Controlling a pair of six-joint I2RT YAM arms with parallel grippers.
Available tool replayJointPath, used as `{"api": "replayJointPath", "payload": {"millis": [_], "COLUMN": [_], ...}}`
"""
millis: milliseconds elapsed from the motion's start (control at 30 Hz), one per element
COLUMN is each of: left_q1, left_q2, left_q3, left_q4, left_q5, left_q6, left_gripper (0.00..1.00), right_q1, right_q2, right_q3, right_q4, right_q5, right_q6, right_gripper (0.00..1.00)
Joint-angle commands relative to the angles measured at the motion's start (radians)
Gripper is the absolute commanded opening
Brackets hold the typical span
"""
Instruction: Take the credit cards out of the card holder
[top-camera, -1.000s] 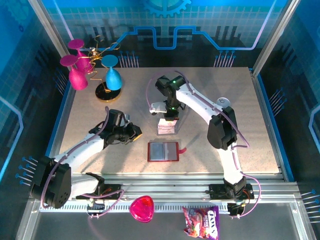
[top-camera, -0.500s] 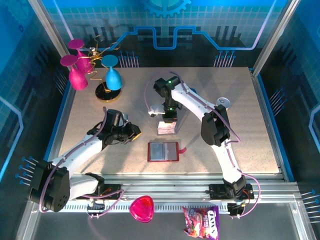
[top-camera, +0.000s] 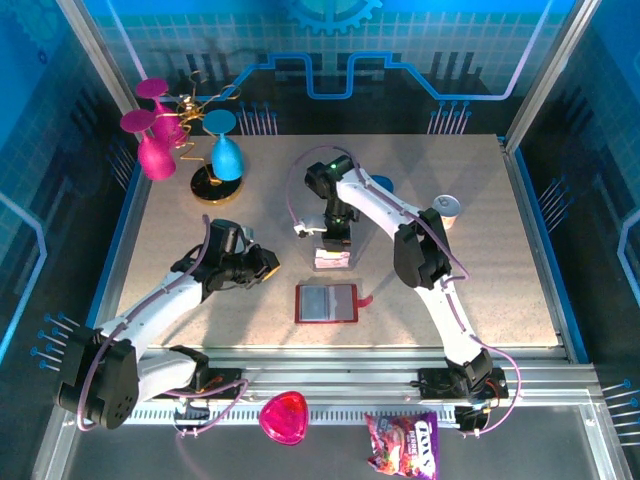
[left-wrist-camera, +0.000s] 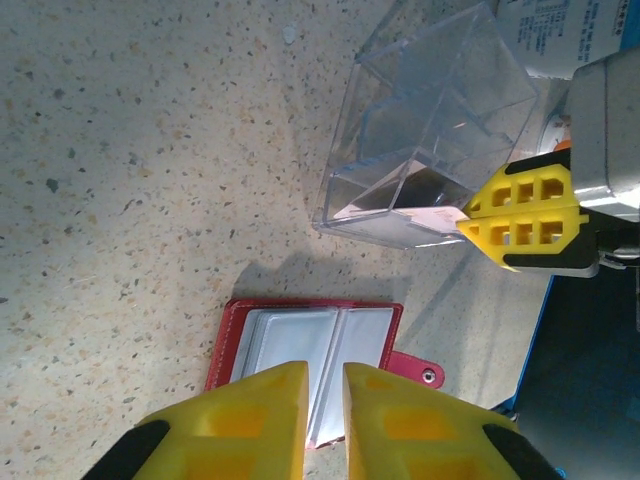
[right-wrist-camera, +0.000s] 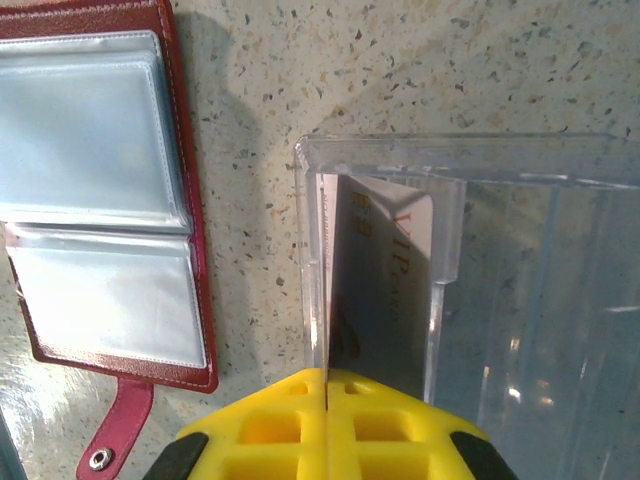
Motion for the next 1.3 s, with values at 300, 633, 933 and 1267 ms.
{"api": "replayJointPath", "payload": {"millis": [300, 633, 933, 1267], "left_q1": [0.014, 0.01, -0.011, -0.077], "left_q2": [-0.001, 0.075, 0.126, 0.217], "left_q3": [-0.017, -0.005, 0.01, 0.041], "left_q4": [-0.002, 0.043, 0.068, 0.098], "left_q5": [0.011, 0.07, 0.084, 0.094], "left_q6": [-0.001, 0.004, 0.002, 0.002], "left_gripper": [0.17, 0.17, 0.16, 0.15], "right_q1": [-0.002, -0.011, -0.008, 0.008], "right_q2": [0.004, -0.14, -0.297, -0.488], "right_q3": [0.029, -0.097, -0.292, -0.603], "right_q4": [-0.04, 0.078, 0.239, 0.56], "right_q5": [0.0, 0.042, 0.029, -0.025], "right_q6": [0.046, 0.117, 0.242, 0.678], "right_gripper": [0.19, 0.21, 0.22, 0.21]}}
